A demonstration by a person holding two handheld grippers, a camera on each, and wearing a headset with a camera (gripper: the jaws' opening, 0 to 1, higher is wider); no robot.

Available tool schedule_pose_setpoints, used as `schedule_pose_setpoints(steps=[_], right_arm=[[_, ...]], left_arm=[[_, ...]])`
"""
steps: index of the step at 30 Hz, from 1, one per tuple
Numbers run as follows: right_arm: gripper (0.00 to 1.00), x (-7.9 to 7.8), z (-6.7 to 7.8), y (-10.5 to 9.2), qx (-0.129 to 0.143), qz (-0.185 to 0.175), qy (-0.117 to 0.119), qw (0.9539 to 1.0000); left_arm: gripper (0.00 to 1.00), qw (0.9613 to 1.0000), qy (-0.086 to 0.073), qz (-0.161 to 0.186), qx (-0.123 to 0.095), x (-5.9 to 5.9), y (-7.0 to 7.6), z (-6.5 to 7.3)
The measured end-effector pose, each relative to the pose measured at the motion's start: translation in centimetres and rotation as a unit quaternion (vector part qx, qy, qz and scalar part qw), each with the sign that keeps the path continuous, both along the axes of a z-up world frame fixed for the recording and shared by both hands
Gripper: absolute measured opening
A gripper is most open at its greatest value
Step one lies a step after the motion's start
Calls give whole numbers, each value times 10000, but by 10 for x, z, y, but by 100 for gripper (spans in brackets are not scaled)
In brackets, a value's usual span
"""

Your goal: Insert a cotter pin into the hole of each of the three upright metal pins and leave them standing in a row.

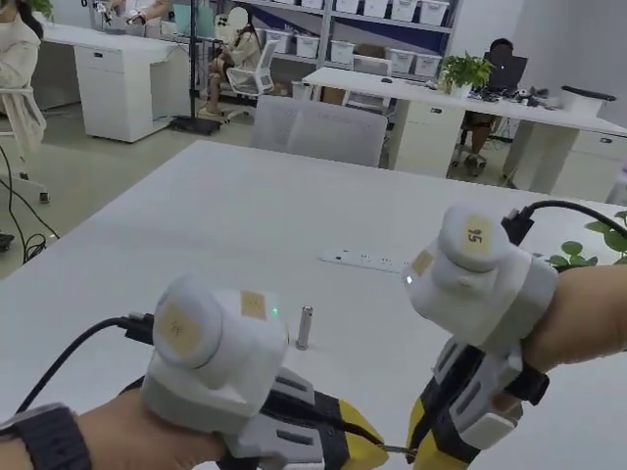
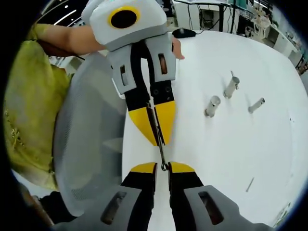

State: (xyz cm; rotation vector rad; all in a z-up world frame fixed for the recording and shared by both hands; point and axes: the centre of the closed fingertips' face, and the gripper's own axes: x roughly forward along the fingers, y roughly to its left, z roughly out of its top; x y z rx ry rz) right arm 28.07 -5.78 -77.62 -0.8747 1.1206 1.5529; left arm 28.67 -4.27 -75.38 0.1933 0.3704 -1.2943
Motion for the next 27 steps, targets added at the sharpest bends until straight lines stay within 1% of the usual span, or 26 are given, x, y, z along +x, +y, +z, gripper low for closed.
schedule_pose_setpoints(steps=[5,9,15,18,20,21,24,25,27], right_arm=[[9,-1,-1,0,-41,-24,55,10000],[8,-3,-1,2,-40,-17,117,9999],[7,-1,-1,1,-41,-7,69,10000],[6,0,0,1,-23,58,-64,10000],[6,2,0,2,-9,155,-254,9996],[6,2,1,2,-27,147,-283,9995],[5,6,3,4,-29,287,-655,9974],[5,7,4,4,-37,301,-721,9969],[5,10,6,6,-22,336,-931,9951]], left_arm=[[0,9997,-157,-80,172,-3,0,-3],[0,9997,-161,-117,166,-4,-1,-3],[0,9996,-188,-116,164,-3,-2,-3],[0,9996,-184,-95,173,-1,-1,-4],[0,9997,-161,-53,169,0,0,-5],[0,9997,-153,-49,169,0,0,-6],[0,9997,-144,20,177,3,1,-6],[0,9998,-136,47,165,4,2,-6],[1,9997,-131,110,163,6,3,-6]])
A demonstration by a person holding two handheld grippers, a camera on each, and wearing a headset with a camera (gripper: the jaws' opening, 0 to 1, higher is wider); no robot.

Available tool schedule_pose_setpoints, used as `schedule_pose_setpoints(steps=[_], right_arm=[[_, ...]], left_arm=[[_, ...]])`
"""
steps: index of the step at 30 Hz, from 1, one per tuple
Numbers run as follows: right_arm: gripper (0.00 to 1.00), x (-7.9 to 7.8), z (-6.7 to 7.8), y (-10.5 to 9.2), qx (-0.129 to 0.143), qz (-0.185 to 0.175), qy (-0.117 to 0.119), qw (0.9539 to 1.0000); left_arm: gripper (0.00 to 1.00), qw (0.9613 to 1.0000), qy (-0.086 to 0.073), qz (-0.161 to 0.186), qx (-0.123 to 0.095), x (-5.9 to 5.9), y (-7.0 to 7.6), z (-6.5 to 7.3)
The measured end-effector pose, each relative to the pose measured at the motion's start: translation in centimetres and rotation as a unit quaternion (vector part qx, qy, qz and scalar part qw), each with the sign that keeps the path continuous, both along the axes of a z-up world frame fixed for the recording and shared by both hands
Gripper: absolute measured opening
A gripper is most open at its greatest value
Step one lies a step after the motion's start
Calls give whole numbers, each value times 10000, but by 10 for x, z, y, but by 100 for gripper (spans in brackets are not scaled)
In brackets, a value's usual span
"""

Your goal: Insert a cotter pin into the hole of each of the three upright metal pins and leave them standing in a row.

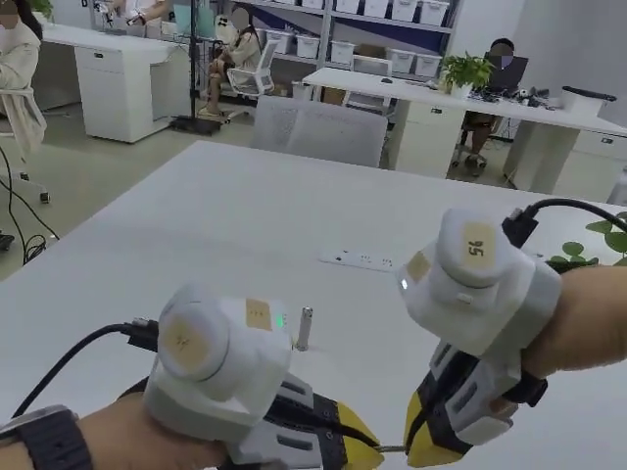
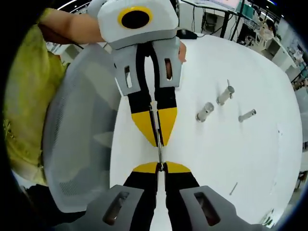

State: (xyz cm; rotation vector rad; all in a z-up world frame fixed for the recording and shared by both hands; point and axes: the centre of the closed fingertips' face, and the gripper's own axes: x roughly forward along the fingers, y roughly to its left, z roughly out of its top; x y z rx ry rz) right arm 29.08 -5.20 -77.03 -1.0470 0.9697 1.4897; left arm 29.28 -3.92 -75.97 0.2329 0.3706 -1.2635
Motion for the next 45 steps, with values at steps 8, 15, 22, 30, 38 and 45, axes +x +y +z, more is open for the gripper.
schedule_pose_setpoints(steps=[8,15,22,30,38,45], right_arm=[[4,7,3,6,60,128,-661,9977],[4,7,-1,6,57,80,-693,9975],[5,5,-5,4,34,-86,-469,9989],[6,1,-7,2,-97,-14,-318,9994],[5,0,-10,0,-225,34,-270,9994],[3,5,-9,0,-225,-347,-218,9989]], left_arm=[[0,9999,-5,168,-2,5,6,0],[0,9998,-23,167,71,4,6,-3],[0,9997,-36,48,218,0,3,-7],[0,9988,-118,-87,472,-1,1,-9],[0,9980,-113,-167,594,-2,0,-11],[0,9978,-266,-88,595,2,1,-11]])
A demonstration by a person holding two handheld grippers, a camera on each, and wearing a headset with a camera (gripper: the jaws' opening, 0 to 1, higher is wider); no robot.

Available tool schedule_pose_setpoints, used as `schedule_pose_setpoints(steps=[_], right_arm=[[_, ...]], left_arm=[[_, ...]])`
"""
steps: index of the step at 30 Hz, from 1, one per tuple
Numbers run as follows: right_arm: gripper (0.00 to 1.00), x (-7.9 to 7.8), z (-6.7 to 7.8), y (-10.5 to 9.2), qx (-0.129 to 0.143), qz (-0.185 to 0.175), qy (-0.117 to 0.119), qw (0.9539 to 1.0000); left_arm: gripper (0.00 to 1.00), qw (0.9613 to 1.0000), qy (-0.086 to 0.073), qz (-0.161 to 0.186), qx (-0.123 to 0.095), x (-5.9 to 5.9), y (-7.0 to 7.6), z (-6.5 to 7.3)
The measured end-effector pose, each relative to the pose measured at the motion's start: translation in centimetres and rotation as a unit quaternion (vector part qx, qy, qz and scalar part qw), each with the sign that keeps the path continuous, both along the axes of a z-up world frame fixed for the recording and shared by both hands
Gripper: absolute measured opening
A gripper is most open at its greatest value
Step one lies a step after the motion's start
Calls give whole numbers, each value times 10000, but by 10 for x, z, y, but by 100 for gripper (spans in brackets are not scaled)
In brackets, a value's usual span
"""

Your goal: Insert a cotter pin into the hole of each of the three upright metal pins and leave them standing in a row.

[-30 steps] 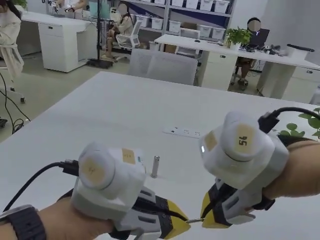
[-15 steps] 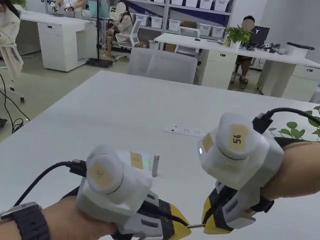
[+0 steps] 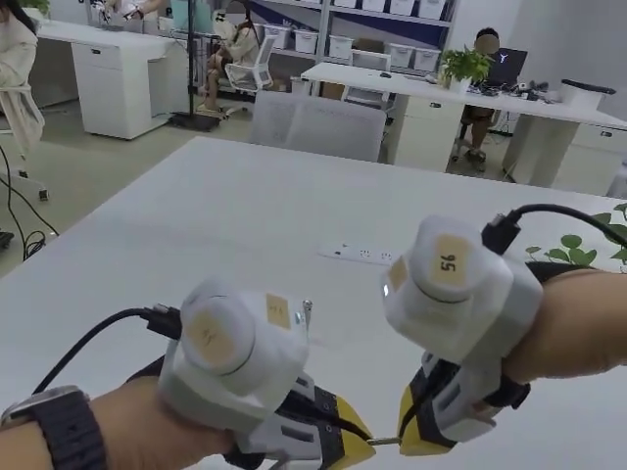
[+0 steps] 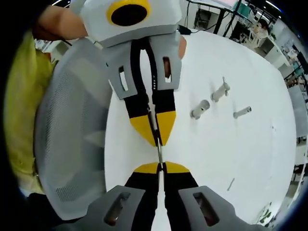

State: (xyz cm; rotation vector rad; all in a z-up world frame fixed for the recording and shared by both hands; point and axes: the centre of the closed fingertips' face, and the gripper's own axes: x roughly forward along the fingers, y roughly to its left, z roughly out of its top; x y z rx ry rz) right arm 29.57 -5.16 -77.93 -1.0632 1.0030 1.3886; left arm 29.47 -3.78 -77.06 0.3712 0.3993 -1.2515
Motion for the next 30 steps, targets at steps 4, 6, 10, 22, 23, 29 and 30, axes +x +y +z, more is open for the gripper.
schedule_pose_setpoints(steps=[4,6,10,22,23,29,30], right_arm=[[2,3,-2,-1,10,-86,-68,9999],[2,3,-1,0,43,-125,-61,9999],[2,6,0,0,47,-149,-99,9998],[2,11,2,-3,61,-224,-124,9997],[2,11,2,-4,52,-241,-103,9996],[2,13,0,-5,35,-289,-103,9995],[2,14,0,-5,31,-290,-116,9995]], left_arm=[[2,9998,-34,104,-191,5,1,4],[5,9996,-11,151,-256,5,2,3],[11,9991,68,207,-362,4,1,2],[18,9945,264,675,-758,8,24,10],[18,9938,281,744,-777,8,30,10],[18,9902,453,1003,-855,7,55,0],[18,9888,514,1054,-925,6,58,-1]])
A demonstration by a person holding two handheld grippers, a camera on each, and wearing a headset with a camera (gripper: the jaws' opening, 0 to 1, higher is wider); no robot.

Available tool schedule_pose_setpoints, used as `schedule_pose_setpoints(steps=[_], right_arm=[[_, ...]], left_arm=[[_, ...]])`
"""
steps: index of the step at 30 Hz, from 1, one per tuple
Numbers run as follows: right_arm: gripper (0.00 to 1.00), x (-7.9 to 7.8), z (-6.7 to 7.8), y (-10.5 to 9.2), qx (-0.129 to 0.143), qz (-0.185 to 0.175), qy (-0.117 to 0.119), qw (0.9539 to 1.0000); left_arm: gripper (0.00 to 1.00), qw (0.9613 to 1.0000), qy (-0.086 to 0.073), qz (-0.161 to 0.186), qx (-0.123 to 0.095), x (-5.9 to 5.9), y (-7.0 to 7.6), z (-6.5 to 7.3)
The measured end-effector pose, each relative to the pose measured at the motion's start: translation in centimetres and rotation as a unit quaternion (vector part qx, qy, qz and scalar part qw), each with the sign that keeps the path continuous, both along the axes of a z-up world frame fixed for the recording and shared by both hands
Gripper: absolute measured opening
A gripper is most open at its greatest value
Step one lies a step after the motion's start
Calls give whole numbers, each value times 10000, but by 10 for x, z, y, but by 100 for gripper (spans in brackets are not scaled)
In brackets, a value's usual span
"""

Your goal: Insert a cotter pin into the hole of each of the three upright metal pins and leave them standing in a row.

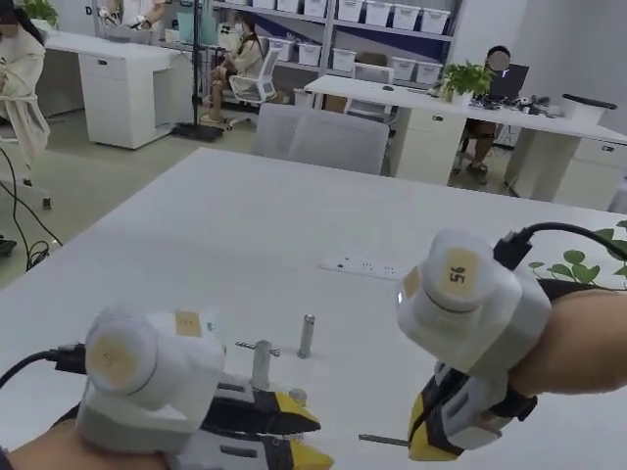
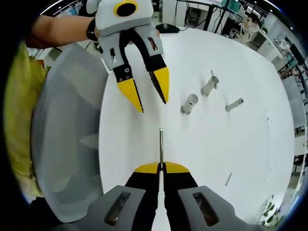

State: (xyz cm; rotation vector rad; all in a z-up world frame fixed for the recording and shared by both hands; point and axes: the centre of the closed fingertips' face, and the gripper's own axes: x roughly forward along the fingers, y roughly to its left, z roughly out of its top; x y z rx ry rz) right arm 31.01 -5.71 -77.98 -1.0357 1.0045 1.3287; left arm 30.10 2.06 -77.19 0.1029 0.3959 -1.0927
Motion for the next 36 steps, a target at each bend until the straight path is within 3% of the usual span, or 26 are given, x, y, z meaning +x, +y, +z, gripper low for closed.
schedule_pose_setpoints(steps=[9,17,21,24,31,36], right_arm=[[2,7,0,-4,-26,-111,-3,9999],[2,14,0,-5,-1,-256,-20,9997],[2,14,-1,-5,-3,-302,1,9995],[2,16,0,-7,0,-353,-5,9994],[2,20,1,-8,2,-434,-22,9991],[2,21,0,-7,4,-475,-4,9989]], left_arm=[[23,9994,-12,301,-172,14,17,-10],[25,9974,16,721,42,40,39,-39],[24,9977,35,675,20,46,40,-47],[24,9976,56,671,-170,53,39,-47],[23,9982,32,563,-211,62,35,-53],[21,9983,-27,441,-374,66,27,-51]])
